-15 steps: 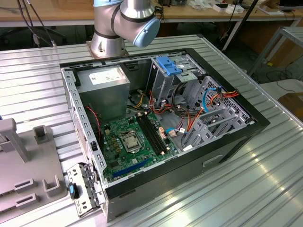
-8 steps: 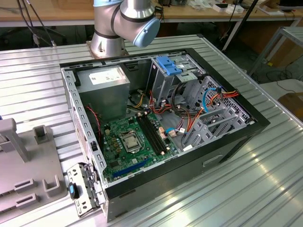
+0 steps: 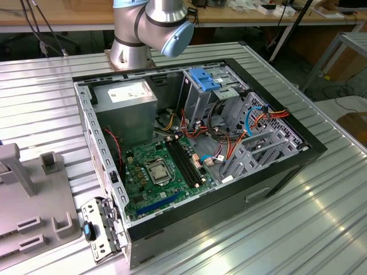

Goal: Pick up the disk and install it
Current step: 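Pick up the disk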

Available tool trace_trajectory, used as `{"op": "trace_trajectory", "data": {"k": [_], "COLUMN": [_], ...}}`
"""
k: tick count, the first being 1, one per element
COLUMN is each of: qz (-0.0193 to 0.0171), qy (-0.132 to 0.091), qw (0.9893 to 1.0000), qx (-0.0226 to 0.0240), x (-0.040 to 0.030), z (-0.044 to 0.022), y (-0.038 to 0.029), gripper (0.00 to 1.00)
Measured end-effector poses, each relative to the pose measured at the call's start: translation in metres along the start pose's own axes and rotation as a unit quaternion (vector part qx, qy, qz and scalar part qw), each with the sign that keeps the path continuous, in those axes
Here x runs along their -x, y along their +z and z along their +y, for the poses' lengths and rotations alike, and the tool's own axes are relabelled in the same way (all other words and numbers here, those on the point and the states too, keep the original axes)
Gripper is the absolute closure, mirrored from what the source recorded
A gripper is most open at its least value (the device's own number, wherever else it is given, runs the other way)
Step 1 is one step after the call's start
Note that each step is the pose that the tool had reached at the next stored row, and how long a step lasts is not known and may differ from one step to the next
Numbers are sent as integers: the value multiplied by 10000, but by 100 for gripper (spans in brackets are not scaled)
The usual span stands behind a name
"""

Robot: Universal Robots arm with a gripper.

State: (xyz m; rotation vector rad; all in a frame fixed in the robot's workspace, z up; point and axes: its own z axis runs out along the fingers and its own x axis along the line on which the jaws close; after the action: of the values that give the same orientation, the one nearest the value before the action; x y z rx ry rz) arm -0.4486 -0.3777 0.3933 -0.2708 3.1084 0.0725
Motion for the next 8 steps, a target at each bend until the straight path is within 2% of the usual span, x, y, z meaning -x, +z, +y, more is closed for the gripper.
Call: {"op": "trace_trajectory", "data": {"k": [4,8], "qz": [10,12], "qy": [-217,-253], "qw": [9998,9997], "qx": [5,6], "x": [3,2], "z": [0,0], "y": [0,0], "gripper": [89,89]}}
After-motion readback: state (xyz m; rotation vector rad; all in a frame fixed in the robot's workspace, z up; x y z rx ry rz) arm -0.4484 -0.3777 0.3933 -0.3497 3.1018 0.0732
